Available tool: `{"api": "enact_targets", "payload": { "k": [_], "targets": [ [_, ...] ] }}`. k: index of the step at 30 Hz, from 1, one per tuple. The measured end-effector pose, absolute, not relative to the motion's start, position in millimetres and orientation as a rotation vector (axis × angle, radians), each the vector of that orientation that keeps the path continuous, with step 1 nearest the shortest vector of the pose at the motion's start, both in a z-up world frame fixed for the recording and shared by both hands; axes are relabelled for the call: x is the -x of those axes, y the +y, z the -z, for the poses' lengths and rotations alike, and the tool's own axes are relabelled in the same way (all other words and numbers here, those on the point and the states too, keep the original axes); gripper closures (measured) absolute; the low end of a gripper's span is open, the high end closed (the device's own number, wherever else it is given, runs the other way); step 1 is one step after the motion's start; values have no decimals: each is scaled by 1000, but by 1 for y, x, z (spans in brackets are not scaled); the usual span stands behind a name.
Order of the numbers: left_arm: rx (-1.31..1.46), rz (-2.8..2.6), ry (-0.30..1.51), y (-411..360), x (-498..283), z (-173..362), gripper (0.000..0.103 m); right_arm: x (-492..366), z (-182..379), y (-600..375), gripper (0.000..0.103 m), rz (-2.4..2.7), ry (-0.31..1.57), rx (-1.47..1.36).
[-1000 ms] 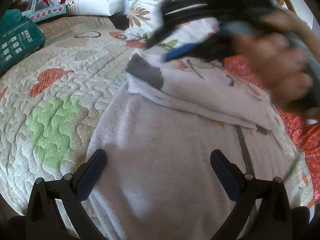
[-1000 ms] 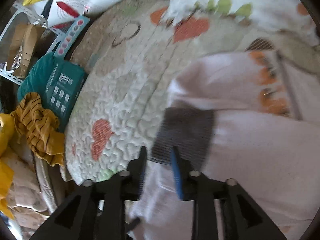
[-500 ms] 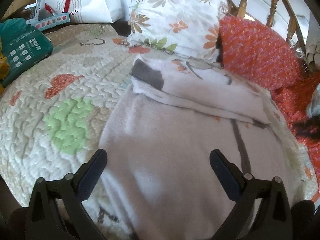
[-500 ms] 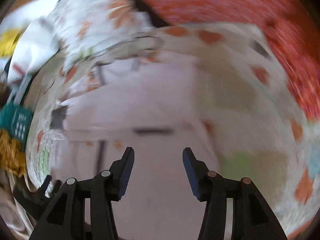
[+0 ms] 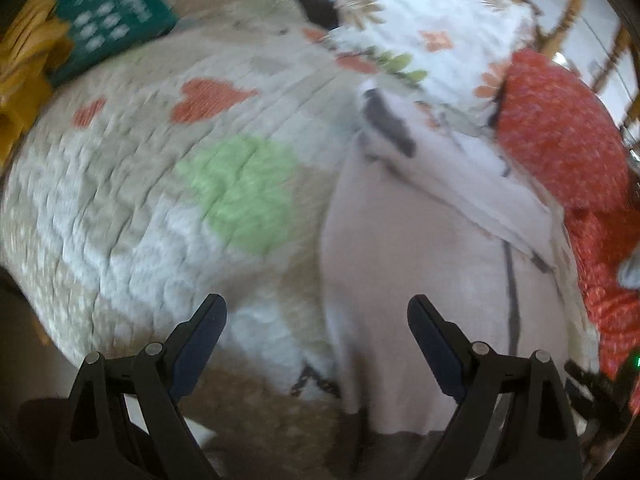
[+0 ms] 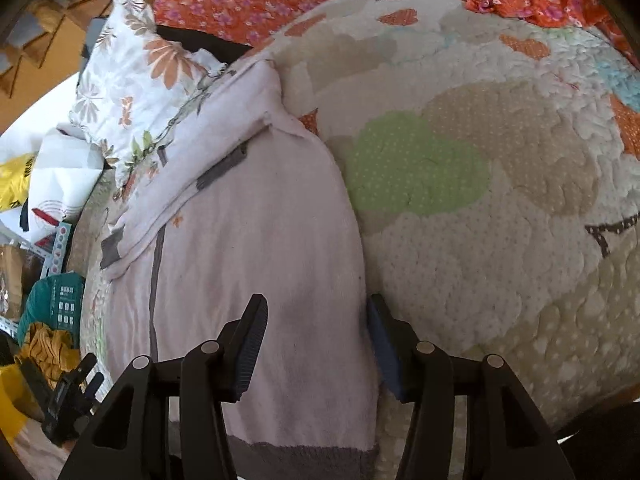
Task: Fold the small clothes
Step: 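Grasp the grey hem band of the sweater with both tools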
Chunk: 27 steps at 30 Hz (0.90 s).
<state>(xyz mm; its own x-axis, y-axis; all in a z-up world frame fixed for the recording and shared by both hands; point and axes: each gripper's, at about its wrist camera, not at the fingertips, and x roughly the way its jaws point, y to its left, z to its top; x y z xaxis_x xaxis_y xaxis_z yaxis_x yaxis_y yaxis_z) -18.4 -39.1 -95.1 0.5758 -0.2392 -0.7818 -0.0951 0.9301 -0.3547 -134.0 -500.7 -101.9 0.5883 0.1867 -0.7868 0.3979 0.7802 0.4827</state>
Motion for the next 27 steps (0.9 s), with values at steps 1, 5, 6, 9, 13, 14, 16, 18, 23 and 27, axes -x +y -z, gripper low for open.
{"api": "enact_targets", "payload": {
  "k": [1,5,6,9,13,14,16,18,23,27],
  "targets": [
    [403,94,960,-38,19,97,12,136,102,-501,47,130,943,-695],
    [471,201,980,-41,19,104,12,144,107,-513,47,108,905,-789],
    [497,242,1001,-43,20,109,12,145,107,-514,47,103,900,-797],
    [507,275,1016,-48,27,116,12,148,107,-512,47,93,899,-782],
    [521,322,1034,-46,38,121,22,157,104,-514,47,122,869,-785],
    [524,329,1037,-45,40,121,24,158,104,-516,47,134,860,-793],
    [570,390,1054,-42,44,122,41,160,105,-517,47,142,858,-793],
    [646,483,1095,-43,47,128,71,158,105,-513,47,145,868,-764],
    [652,539,1064,-48,62,118,92,150,101,-492,39,161,894,-627],
    [728,491,1003,-31,81,113,93,149,101,-483,39,171,903,-551]
  ]
}}
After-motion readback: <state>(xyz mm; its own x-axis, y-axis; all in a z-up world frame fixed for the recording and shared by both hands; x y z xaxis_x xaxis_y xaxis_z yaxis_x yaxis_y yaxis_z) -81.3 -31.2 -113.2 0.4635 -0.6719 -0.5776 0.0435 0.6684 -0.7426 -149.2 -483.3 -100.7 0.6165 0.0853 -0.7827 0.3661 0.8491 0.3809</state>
